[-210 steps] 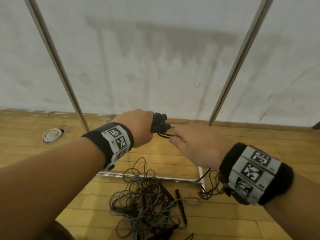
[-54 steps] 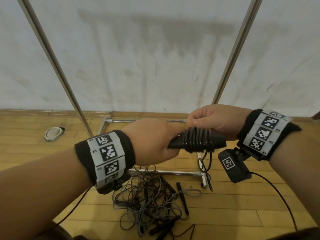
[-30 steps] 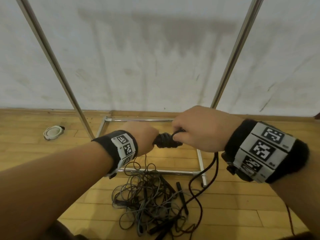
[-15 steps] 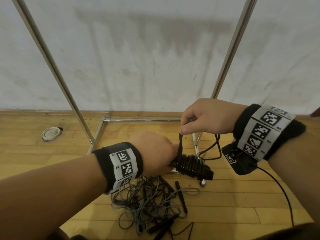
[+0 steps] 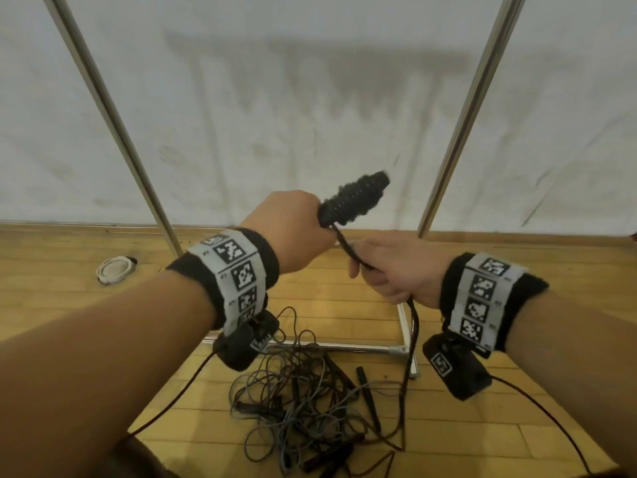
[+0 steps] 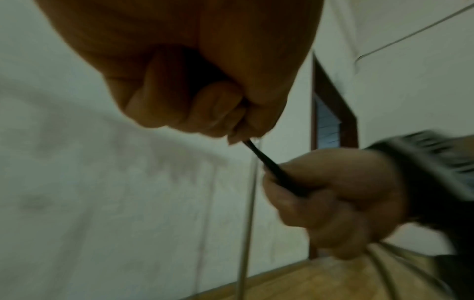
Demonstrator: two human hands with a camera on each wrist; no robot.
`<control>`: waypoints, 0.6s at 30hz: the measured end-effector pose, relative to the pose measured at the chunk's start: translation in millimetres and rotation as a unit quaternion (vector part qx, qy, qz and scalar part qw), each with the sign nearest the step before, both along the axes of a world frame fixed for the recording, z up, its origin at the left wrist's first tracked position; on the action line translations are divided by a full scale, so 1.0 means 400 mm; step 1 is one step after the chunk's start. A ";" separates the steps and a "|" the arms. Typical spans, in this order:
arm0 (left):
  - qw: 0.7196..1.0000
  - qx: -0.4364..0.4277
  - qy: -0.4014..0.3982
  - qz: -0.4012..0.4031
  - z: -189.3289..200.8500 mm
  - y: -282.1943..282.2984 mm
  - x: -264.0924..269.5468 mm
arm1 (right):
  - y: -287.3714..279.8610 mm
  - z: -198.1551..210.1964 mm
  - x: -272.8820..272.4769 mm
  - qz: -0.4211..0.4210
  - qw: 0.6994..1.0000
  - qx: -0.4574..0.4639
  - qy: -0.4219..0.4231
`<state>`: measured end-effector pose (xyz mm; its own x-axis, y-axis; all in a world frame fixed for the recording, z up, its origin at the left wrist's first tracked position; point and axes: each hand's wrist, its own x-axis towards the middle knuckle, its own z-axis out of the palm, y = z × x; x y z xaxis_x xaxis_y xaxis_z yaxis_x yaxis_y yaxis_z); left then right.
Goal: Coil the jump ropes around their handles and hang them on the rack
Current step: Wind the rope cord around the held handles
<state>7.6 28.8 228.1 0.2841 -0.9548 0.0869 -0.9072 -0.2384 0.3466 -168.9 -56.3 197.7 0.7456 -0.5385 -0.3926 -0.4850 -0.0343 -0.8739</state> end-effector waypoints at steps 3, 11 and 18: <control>0.984 0.131 -0.116 0.032 -0.044 -0.025 0.043 | 0.054 0.005 0.029 0.132 0.935 -0.300 0.136; 0.917 0.290 -0.240 -0.132 -0.141 -0.010 -0.048 | 0.080 0.053 0.041 0.243 0.793 -0.515 0.217; 0.927 0.145 -0.241 -0.248 -0.103 0.017 -0.026 | 0.041 0.039 0.023 0.234 0.896 -0.333 0.177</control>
